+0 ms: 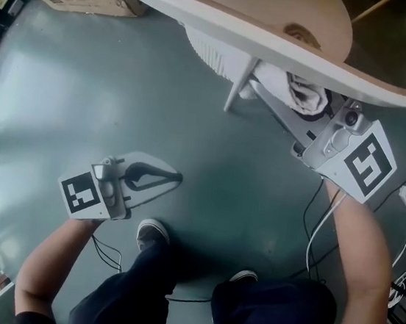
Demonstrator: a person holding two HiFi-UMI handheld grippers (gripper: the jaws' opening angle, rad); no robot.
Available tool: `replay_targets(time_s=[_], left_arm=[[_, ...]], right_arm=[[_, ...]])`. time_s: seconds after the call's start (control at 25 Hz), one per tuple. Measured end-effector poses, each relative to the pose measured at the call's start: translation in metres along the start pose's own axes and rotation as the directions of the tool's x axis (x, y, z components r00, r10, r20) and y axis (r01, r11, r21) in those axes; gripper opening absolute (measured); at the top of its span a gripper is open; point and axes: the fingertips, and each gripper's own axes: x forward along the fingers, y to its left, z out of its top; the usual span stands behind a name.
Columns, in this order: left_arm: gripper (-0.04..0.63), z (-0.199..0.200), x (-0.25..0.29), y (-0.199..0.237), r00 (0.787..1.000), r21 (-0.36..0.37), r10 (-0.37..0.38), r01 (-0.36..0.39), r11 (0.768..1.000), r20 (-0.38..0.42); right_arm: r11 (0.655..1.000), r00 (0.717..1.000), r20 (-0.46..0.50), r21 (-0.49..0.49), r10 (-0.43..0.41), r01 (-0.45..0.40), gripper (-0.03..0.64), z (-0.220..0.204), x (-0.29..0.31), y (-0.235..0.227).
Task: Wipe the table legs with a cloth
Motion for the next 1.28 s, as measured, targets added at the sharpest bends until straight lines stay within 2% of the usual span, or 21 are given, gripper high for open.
replay_targets(time_s=[0.32, 0.44, 0.56, 0.64, 0.72, 0.84, 1.04, 1.16, 1.28], left_arm=[[0.006, -0.004, 0.006, 0.004, 1.000, -0.013, -0.010, 0.010, 1.000, -0.011], [0.006, -0.010, 0.008, 0.003, 1.000, -0.021, -0.024, 0.023, 1.000, -0.010], [0.006, -0.020, 0.008, 0.003, 0.999, -0.038, -0.031, 0.030, 0.999, -0.025], [0.006, -0.023, 0.008, 0.004, 0.999, -0.048, -0.033, 0.031, 0.998, -0.030], [0.006, -0.026, 0.006, 0.004, 0.999, -0.055, -0.035, 0.033, 0.998, -0.033], [0.006, -0.029, 0.005, 0.003, 0.999, -0.058, -0.036, 0.034, 0.998, -0.037], [0.006, -0.028, 0.007, -0.005, 0.999, -0.061, -0.031, 0.028, 0.998, -0.037], [0.006, -0.027, 0.000, -0.013, 0.999, -0.067, -0.031, 0.029, 0.997, -0.033], [0.006, -0.031, -0.011, -0.019, 0.998, -0.069, -0.024, 0.020, 0.997, -0.054]], right_arm=[[0.994, 0.999, 0.053, 0.108, 0.000, -0.005, 0.074, -0.022, -0.010, 0.005], [0.992, 1.000, -0.021, 0.128, -0.001, 0.004, 0.074, -0.052, -0.010, 0.012], [0.986, 0.989, -0.143, 0.164, 0.027, -0.003, 0.075, -0.111, -0.008, 0.024], [0.971, 0.990, -0.136, 0.240, 0.038, -0.005, 0.075, -0.136, -0.007, 0.028], [0.951, 0.996, -0.088, 0.309, 0.022, 0.006, 0.075, -0.140, -0.007, 0.028], [0.947, 0.990, -0.139, 0.318, 0.008, 0.037, 0.075, -0.158, -0.009, 0.033], [0.955, 0.941, -0.332, 0.294, 0.060, 0.043, 0.075, -0.228, -0.017, 0.050], [0.969, 0.882, -0.461, 0.246, 0.103, 0.016, 0.075, -0.268, -0.019, 0.061], [0.965, 0.837, -0.535, 0.260, 0.116, 0.033, 0.075, -0.289, -0.019, 0.068]])
